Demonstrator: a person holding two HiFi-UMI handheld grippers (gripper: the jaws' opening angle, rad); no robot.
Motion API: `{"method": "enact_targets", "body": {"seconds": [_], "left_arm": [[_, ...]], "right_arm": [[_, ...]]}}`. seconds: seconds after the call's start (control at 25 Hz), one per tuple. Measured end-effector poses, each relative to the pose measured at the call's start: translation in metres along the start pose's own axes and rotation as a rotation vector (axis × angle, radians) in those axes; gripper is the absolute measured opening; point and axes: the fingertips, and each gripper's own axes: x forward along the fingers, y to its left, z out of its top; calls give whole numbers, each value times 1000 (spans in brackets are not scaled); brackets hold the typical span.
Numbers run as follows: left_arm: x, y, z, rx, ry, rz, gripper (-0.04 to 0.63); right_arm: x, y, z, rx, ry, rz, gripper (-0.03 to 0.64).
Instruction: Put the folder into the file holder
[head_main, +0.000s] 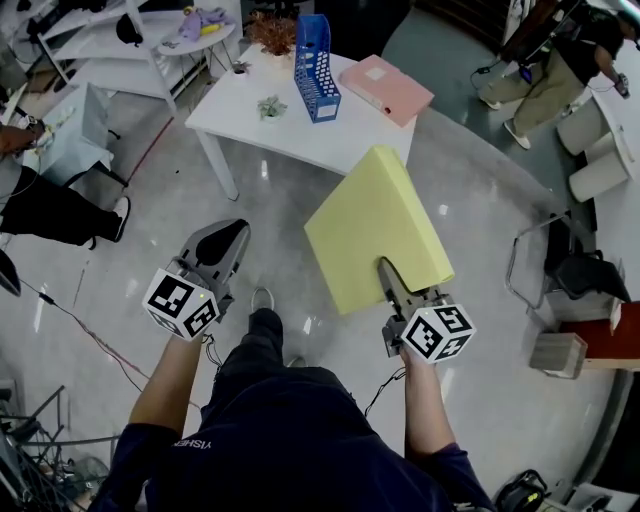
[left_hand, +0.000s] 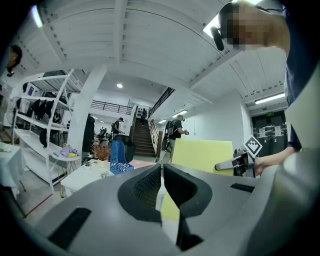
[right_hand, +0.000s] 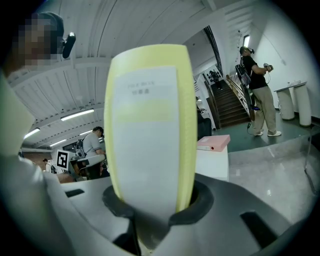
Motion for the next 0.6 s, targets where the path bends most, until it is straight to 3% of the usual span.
{"method": "enact_targets", "body": {"seconds": [0.6], "left_arm": [[55, 105, 10, -33, 13, -47, 43]], "right_arm": [[108, -4, 29, 18, 14, -42, 132]]}}
